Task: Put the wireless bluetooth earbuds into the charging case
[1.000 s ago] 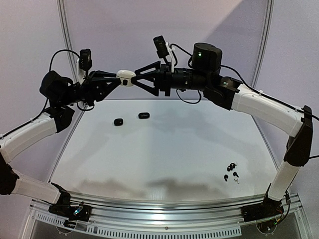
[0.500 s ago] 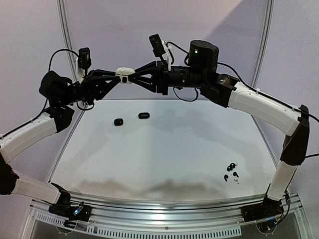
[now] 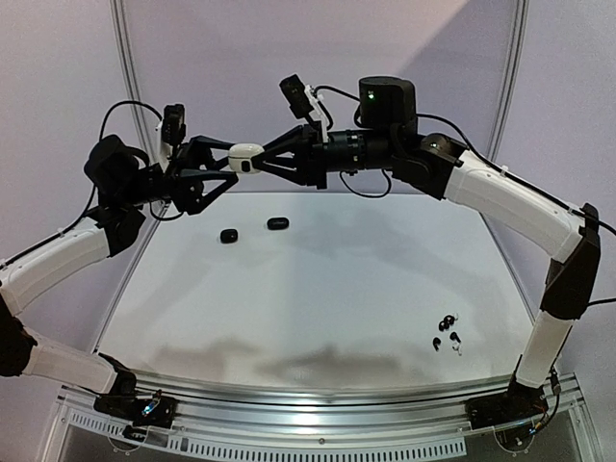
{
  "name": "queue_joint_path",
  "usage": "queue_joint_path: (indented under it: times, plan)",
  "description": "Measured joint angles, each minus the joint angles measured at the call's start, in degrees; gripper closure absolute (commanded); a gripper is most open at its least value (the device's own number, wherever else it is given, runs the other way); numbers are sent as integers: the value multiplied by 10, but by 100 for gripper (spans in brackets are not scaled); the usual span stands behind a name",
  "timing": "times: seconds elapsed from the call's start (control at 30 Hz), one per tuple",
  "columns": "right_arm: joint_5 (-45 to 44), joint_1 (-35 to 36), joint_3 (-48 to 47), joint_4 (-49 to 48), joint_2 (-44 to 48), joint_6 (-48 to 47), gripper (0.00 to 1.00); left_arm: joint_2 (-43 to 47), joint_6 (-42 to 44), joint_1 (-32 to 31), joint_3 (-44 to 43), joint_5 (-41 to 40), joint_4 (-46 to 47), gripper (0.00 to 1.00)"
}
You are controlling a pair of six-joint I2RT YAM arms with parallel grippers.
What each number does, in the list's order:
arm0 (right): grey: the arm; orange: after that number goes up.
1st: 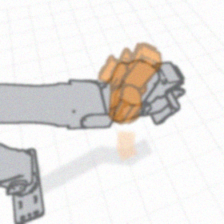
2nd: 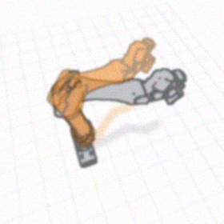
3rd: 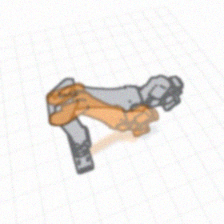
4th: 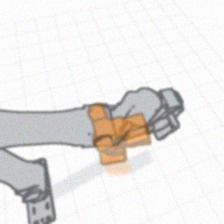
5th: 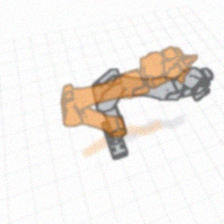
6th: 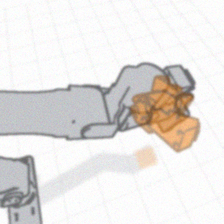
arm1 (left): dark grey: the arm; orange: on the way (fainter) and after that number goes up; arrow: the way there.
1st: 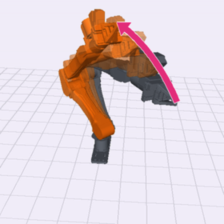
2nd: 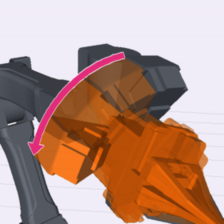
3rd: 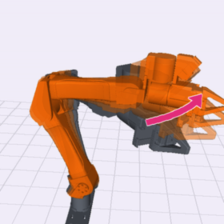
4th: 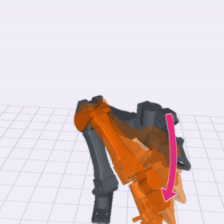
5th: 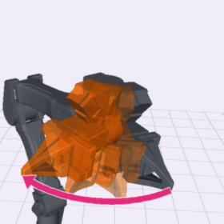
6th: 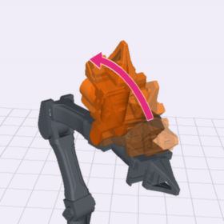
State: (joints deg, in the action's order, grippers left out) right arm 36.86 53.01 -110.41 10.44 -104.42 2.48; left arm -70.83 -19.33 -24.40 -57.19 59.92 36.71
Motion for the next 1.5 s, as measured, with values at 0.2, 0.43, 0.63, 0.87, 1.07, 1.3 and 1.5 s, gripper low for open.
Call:
queue_joint_path:
  times: [0.2,0.43,0.63,0.87,1.07,1.3,1.5]
  plan:
    - [-61,5,-26,111,2,-70,100,0,72,0,-1,20,-64,58]
    - [-80,17,-33,155,3,-110,100,-7,124,-4,-11,42,-130,61]
    - [-78,17,-33,156,3,-118,100,-8,144,-7,-12,49,-161,57]
    - [-75,17,-33,151,3,-118,100,-8,158,-9,-12,51,-174,64]
    - [-68,17,-33,150,3,-118,100,-8,159,-9,-12,50,-172,79]
    - [-65,17,-33,148,3,-118,100,-8,154,-9,-12,50,-167,100]
    - [-71,17,-33,144,3,-116,46,-8,155,-9,-12,46,-165,100]
